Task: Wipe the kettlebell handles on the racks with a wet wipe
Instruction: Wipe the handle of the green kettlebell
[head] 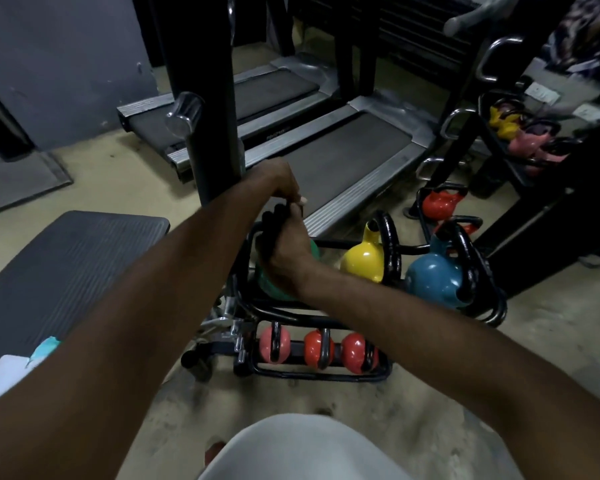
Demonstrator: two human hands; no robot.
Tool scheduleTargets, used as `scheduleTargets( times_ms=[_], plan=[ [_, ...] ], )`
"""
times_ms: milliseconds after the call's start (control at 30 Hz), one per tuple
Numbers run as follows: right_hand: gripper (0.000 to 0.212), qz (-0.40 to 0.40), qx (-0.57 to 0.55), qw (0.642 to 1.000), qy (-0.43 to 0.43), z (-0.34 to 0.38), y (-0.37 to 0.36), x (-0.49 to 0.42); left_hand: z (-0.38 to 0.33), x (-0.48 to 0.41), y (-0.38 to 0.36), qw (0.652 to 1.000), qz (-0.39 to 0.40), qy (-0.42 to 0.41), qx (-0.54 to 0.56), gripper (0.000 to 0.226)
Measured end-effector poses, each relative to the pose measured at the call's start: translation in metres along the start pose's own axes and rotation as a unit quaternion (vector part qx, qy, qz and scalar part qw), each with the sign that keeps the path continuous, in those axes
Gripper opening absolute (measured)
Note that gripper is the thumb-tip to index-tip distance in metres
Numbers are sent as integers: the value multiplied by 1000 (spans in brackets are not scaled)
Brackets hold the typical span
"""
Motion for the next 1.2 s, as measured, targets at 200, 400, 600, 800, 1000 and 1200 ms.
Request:
scheduleTargets(
  times_ms=[200, 400, 600, 800, 1000, 1200],
  plan=[
    [17, 19, 180, 983, 28, -26, -17, 40, 0, -2, -2, 1000, -5, -3, 2, 82],
    [9, -121, -148, 960, -205, -66, -10, 84, -1, 4, -1, 1000, -14, -6, 16, 79],
    [26, 60, -611, 674, -410, -94, -52, 41, 5, -7, -6, 1000, -3, -12, 19, 79],
    [36, 57, -497, 790, -354, -104, -45, 77, 6, -4, -7, 999, -22, 0, 36, 96],
    [15, -91, -321, 879, -339, -59, -60, 105, -2, 10, -4, 999, -43, 10, 29, 76],
    [14, -186, -370, 835, -363, -60, -66, 111, -18, 66, -27, 980, -190, -39, 42, 23]
  ],
)
Point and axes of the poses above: each hand's wrist, its own x-axis away from the middle knuckle, its own y-axis out of the back of the hand, z = x × y, the point moved 3 cm from there along -x, towards the middle knuckle, and after that the axes turned 10 degrees about -y, right-handed, at the moved point
